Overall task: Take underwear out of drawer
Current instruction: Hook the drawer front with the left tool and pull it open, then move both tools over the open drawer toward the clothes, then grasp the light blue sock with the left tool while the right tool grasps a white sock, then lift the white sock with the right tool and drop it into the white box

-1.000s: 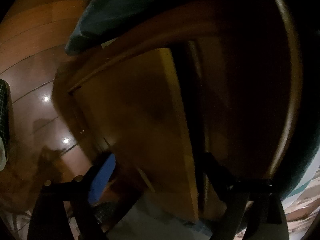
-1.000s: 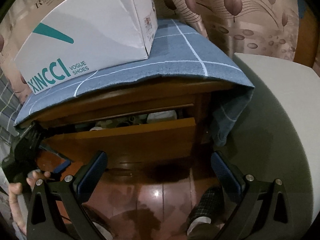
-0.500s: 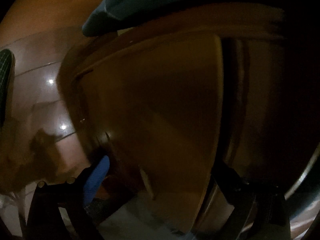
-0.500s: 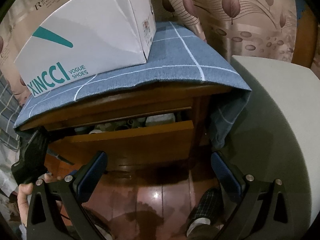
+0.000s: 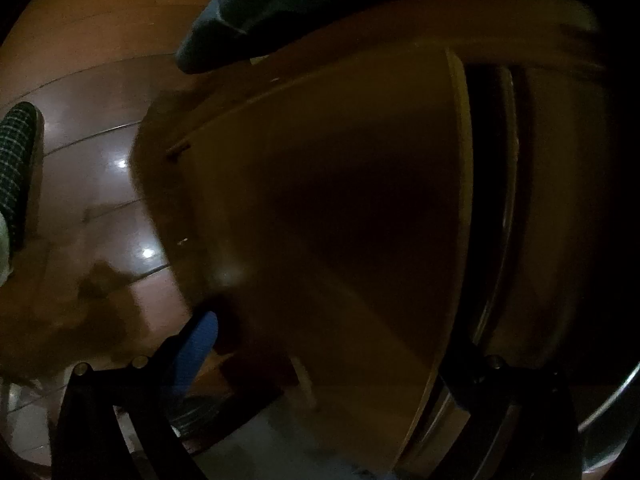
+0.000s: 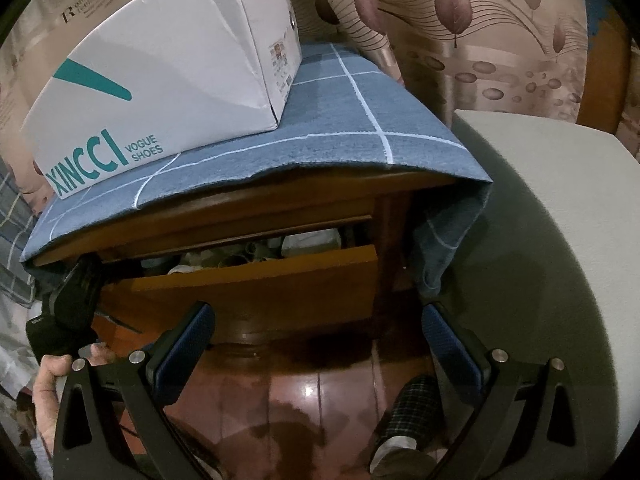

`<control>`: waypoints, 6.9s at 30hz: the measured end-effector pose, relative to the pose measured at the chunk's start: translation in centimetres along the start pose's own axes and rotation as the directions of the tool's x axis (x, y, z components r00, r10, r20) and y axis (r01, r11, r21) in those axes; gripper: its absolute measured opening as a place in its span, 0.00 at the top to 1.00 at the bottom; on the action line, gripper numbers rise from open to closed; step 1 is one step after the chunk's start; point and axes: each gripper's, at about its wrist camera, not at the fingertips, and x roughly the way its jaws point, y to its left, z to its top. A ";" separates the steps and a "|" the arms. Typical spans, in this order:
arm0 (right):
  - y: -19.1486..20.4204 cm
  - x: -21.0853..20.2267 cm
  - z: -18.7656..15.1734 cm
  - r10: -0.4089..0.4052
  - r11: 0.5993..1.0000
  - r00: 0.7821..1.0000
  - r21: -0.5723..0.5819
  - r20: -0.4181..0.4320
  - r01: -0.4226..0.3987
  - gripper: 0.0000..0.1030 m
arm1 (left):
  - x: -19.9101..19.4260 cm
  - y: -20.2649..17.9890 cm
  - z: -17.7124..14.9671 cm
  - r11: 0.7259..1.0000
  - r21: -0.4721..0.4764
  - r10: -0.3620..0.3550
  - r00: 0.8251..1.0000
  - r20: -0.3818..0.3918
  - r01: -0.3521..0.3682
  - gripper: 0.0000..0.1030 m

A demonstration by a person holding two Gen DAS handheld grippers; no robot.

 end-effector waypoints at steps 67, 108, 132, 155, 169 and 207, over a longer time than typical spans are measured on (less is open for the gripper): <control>-0.7 9.2 -2.1 0.063 0.994 0.828 -0.041 -0.557 -0.104 0.36 | -13.8 -5.7 -6.3 0.467 0.716 0.430 0.840 0.330 -0.520 0.01; -0.2 9.2 -2.7 0.092 0.994 0.862 -0.003 -0.499 -0.108 0.56 | -1.0 -7.5 -4.8 0.383 0.806 0.559 0.808 0.186 -0.451 0.01; -0.4 9.5 -3.0 0.108 0.991 0.868 -0.013 -0.485 -0.130 0.55 | -0.1 -7.1 -3.4 0.452 0.770 0.602 0.791 0.109 -0.450 0.70; -0.7 5.9 -3.1 0.122 0.991 0.889 0.011 -0.441 -0.130 0.55 | -5.7 -7.5 -3.7 0.492 0.807 0.432 0.896 0.101 -0.328 0.70; 1.5 -0.1 -0.2 0.111 0.987 0.917 -0.064 -0.382 -0.146 0.55 | -7.0 -8.3 -4.4 0.455 0.835 0.379 0.916 0.134 -0.310 0.70; 13.2 0.9 20.9 0.039 0.970 0.996 -0.235 -0.080 -0.057 0.55 | -7.4 -9.0 -5.8 0.391 0.872 0.341 0.927 0.158 -0.293 0.70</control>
